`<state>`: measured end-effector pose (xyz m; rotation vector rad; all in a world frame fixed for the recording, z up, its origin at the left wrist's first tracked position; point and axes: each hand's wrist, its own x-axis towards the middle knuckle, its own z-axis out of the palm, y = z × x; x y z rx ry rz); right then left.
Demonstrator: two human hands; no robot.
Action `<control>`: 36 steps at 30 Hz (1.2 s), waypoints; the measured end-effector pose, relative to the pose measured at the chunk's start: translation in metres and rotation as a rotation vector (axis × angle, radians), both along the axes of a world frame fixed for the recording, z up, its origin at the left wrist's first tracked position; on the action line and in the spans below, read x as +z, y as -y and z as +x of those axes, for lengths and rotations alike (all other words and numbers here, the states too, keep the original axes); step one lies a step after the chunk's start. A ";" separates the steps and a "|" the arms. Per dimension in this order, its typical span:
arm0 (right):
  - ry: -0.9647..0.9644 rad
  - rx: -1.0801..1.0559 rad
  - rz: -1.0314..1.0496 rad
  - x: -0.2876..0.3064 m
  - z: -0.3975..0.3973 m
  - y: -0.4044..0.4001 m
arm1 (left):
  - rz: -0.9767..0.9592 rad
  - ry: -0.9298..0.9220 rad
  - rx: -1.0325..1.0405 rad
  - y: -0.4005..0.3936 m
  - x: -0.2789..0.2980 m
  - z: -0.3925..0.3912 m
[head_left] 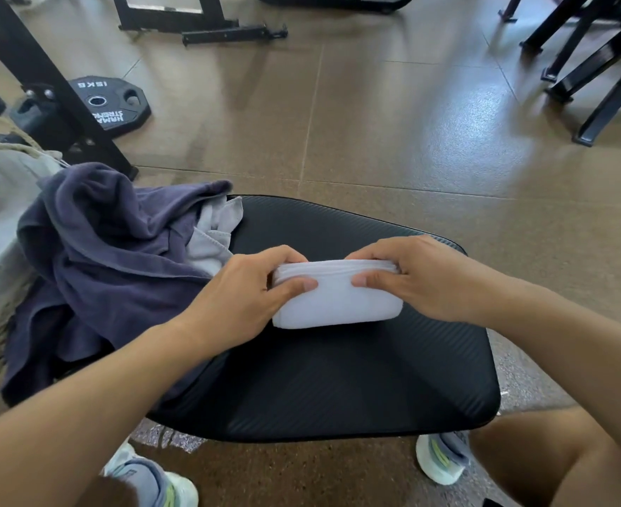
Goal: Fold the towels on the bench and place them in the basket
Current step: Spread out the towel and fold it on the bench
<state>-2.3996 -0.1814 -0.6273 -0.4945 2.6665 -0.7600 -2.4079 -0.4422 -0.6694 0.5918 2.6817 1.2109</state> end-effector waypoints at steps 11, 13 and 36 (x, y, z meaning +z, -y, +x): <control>0.056 -0.009 0.138 -0.007 -0.014 0.000 | -0.169 -0.011 0.131 -0.003 -0.005 -0.008; 0.082 -0.025 0.127 -0.005 -0.016 0.000 | -0.155 0.037 0.180 -0.003 -0.005 -0.011; 0.287 0.094 -0.020 0.003 -0.017 -0.005 | -0.102 0.511 -0.095 -0.003 0.025 -0.004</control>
